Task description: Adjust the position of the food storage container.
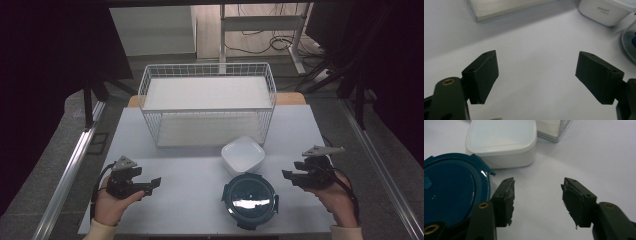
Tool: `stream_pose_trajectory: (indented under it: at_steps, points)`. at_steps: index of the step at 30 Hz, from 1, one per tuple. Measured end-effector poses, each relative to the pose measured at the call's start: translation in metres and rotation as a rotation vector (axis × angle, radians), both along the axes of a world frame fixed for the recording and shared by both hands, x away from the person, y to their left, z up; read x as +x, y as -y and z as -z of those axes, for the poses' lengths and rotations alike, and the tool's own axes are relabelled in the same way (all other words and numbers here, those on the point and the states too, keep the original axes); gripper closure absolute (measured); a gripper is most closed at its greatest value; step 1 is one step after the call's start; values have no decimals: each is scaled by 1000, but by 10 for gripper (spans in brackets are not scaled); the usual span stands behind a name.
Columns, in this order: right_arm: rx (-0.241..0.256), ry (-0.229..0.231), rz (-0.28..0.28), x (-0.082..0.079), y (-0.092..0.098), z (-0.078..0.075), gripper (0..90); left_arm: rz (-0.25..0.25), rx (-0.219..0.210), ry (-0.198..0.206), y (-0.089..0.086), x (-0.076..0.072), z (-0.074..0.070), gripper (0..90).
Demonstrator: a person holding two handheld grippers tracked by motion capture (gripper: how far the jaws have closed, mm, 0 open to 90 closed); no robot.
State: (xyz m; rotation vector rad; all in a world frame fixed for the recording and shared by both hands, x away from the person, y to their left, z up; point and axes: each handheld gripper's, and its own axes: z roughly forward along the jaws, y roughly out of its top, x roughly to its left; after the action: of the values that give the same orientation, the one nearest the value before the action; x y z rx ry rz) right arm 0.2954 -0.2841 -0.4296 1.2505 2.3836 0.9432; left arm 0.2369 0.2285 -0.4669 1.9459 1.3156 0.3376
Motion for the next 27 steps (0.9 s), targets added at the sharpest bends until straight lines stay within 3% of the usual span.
stream_pose_trajectory:
  at_steps: [7, 8, 14, 17, 18, 19, 27]
  points:
    - [-30, -54, -62, 10, -25, 4, 662, 3, 5, -1, 1, 0, 1, 178]
    - [-30, -54, -62, 10, -25, 4, 662, 5, 5, -1, 2, 0, 1, 178]
    - [-95, -107, -149, 14, -47, 22, 860, 16, 14, -5, 4, 0, 2, 178]
    - [-126, -123, -187, 14, -57, 29, 889, 12, 16, -6, 3, 0, 3, 178]
    - [-126, -123, -187, 14, -57, 29, 889, 12, 16, -6, 3, 0, 3, 178]
    - [-165, -121, -187, 13, -61, 32, 891, 10, 14, -4, 3, 0, 2, 178]
    - [-217, -96, -193, 10, -65, 33, 894, 13, 21, -5, 4, 0, 3, 178]
